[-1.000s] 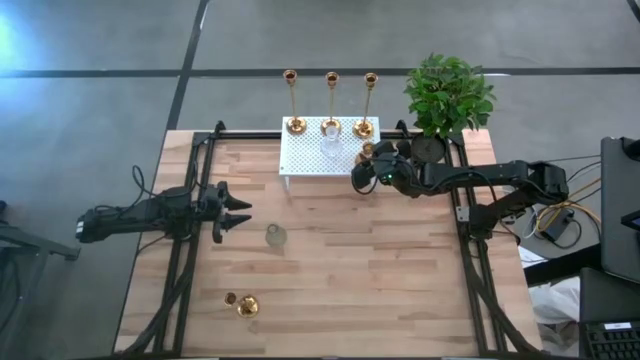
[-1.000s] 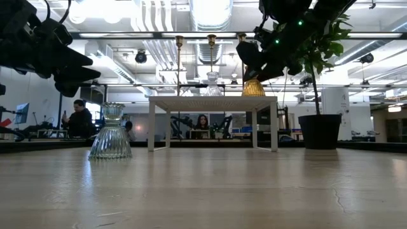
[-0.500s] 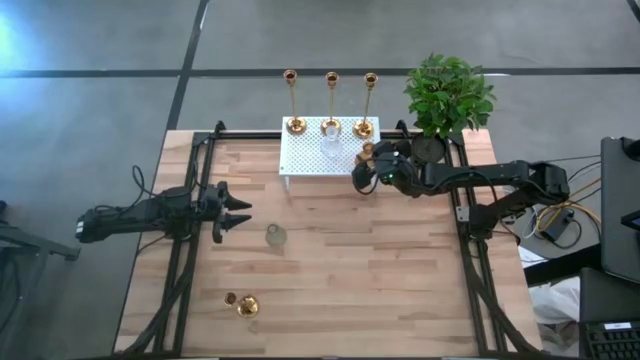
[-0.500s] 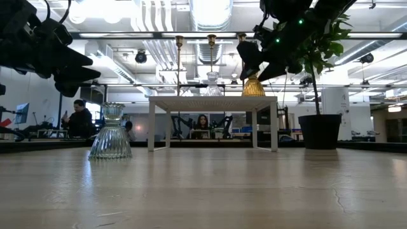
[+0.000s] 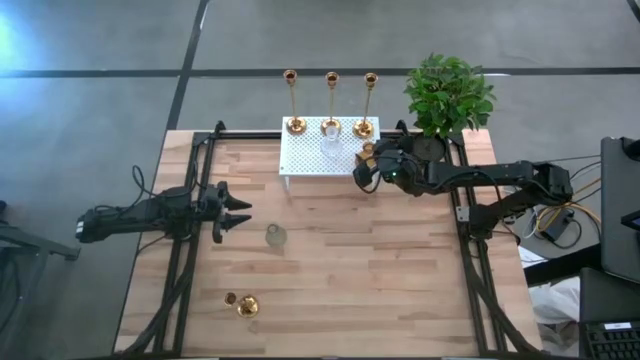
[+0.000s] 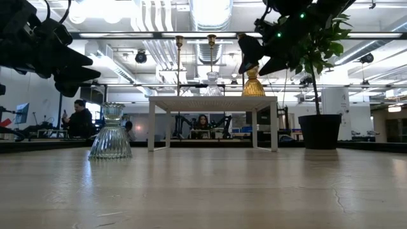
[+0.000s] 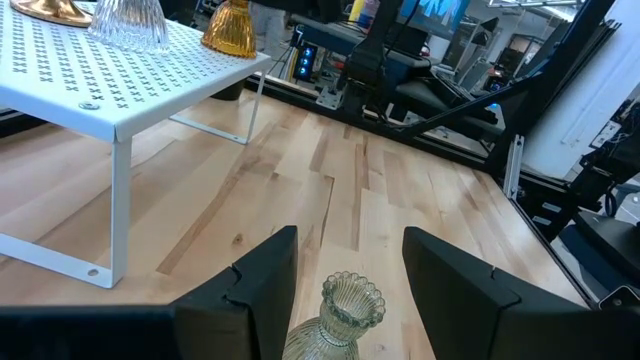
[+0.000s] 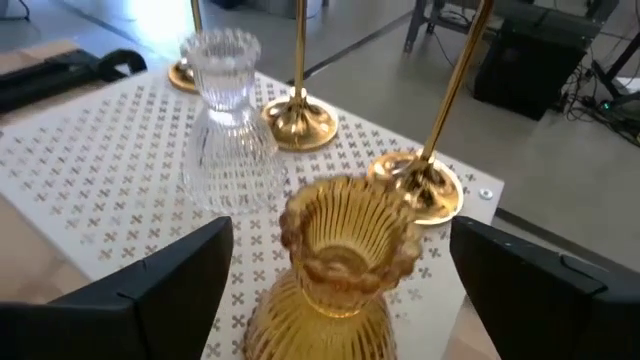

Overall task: Pick & Place candle stick holders
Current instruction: Put the green glass candle holder on the shelf

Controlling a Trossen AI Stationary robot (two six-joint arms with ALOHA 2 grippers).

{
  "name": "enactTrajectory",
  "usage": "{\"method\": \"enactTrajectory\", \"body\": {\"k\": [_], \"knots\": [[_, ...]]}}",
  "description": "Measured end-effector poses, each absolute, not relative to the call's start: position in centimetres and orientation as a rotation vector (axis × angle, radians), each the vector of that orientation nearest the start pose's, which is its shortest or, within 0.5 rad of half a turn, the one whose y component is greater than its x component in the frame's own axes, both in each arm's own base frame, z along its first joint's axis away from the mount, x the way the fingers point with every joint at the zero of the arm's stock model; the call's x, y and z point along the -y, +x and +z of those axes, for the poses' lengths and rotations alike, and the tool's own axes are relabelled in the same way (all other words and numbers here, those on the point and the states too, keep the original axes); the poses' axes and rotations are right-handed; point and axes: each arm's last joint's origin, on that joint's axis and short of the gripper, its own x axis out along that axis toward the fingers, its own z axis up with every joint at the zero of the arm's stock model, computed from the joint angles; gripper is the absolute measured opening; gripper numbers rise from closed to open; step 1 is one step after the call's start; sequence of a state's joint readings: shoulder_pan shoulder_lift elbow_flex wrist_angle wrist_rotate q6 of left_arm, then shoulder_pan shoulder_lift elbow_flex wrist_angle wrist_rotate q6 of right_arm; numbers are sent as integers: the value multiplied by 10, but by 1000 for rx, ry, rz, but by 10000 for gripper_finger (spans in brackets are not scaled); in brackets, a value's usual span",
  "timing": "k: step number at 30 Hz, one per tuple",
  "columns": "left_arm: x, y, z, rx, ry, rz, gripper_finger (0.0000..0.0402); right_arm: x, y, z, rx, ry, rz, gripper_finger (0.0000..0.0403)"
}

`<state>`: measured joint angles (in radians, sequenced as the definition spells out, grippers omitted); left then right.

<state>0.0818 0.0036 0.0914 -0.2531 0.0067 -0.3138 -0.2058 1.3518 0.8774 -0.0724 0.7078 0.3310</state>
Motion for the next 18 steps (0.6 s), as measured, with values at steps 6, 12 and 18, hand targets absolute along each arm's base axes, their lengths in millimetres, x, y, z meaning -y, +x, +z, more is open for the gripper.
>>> {"method": "enactTrajectory", "body": {"k": [6,12,18], "knots": [[-7,90,170,-151,-320,100,188,73,258,271,-381,186,-972,364],[-7,90,170,-149,-320,100,188,56,234,297,-317,263,-880,364],[-7,90,170,-149,-320,100,188,27,206,319,-256,396,-692,363]]}}
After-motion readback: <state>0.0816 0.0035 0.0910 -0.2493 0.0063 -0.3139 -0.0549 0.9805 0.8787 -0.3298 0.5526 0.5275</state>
